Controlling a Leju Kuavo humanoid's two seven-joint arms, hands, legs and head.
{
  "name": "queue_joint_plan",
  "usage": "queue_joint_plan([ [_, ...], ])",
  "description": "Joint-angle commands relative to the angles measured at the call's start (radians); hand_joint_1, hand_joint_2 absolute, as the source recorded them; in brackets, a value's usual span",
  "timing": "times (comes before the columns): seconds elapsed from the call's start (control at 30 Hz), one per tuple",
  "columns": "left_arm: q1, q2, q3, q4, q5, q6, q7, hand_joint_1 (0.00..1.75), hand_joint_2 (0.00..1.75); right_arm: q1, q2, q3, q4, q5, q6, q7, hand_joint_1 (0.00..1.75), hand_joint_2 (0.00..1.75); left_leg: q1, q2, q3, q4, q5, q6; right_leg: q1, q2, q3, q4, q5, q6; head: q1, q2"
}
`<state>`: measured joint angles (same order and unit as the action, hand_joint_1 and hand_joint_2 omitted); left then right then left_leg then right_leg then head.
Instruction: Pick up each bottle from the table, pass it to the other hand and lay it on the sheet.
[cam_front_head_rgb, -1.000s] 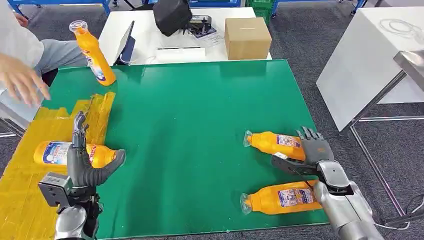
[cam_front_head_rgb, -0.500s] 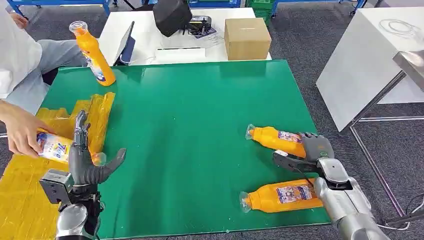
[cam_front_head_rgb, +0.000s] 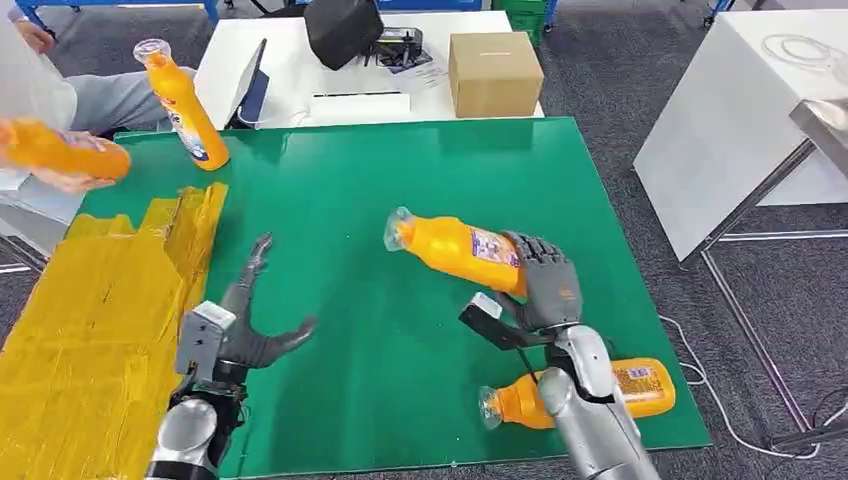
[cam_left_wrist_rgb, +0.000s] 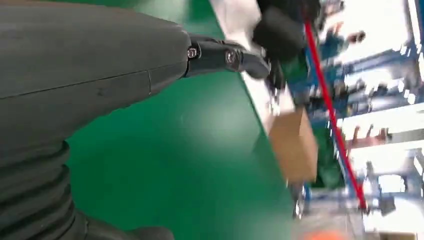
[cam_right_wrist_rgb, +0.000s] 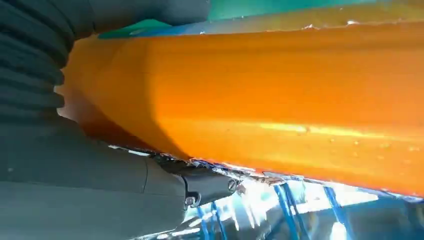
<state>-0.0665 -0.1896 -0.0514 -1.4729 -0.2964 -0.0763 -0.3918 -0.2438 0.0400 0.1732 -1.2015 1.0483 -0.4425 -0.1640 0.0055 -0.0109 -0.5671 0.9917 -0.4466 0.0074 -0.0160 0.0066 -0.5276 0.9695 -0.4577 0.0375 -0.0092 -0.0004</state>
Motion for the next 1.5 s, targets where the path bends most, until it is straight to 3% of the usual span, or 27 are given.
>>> queue_joint_plan([
  [0.03,-0.06,0.031,-0.075,0.115,0.008,0.001,0.01,0.0,1.75,0.019,0.074,-0.016,-0.114,-0.023,-0.006,-0.008,1.75,1.75,0.0,0.0,0.001,0.0,0.0,0.0,0.0,-0.001,0.001,-0.001,0.0,-0.001,0.0,0.0],
  [0.23,-0.123,0.014,-0.134,0.199,0.025,-0.024,0.035,0.0,1.75,0.001,0.168,0.021,-0.123,-0.207,0.015,-0.134,1.75,1.75,-0.002,0.0,-0.001,0.0,0.0,0.0,-0.003,-0.001,-0.001,0.0,0.0,-0.001,0.0,0.0],
  [0.43,-0.209,0.01,-0.132,0.294,0.161,-0.101,0.029,0.0,1.75,-0.05,0.235,0.109,0.057,-0.375,0.15,-0.21,1.75,1.75,-0.001,0.001,0.0,0.0,0.0,-0.001,-0.001,0.0,0.0,-0.001,0.001,-0.002,0.0,0.0],
  [0.67,-0.24,0.011,-0.134,0.311,0.268,-0.149,0.048,0.0,1.75,-0.078,0.288,0.196,0.28,-0.396,0.18,-0.252,1.75,1.75,0.0,0.001,0.001,-0.001,0.0,0.0,0.0,0.001,0.001,-0.001,0.0,-0.001,0.0,0.0],
  [1.13,-0.252,0.019,-0.118,0.313,0.352,-0.181,0.049,0.0,1.75,-0.096,0.298,0.228,0.391,-0.399,0.179,-0.262,1.75,1.75,0.0,0.0,0.0,0.0,0.0,-0.001,0.0,0.0,0.001,-0.001,0.0,-0.002,0.0,0.0],
  [1.5,-0.227,0.035,-0.111,0.282,0.391,-0.206,0.04,0.0,1.75,-0.078,0.26,0.171,0.376,-0.414,0.145,-0.269,1.75,1.75,0.001,-0.001,0.001,0.0,0.0,0.0,0.001,-0.003,0.003,-0.002,0.0,-0.001,0.0,0.0],
])
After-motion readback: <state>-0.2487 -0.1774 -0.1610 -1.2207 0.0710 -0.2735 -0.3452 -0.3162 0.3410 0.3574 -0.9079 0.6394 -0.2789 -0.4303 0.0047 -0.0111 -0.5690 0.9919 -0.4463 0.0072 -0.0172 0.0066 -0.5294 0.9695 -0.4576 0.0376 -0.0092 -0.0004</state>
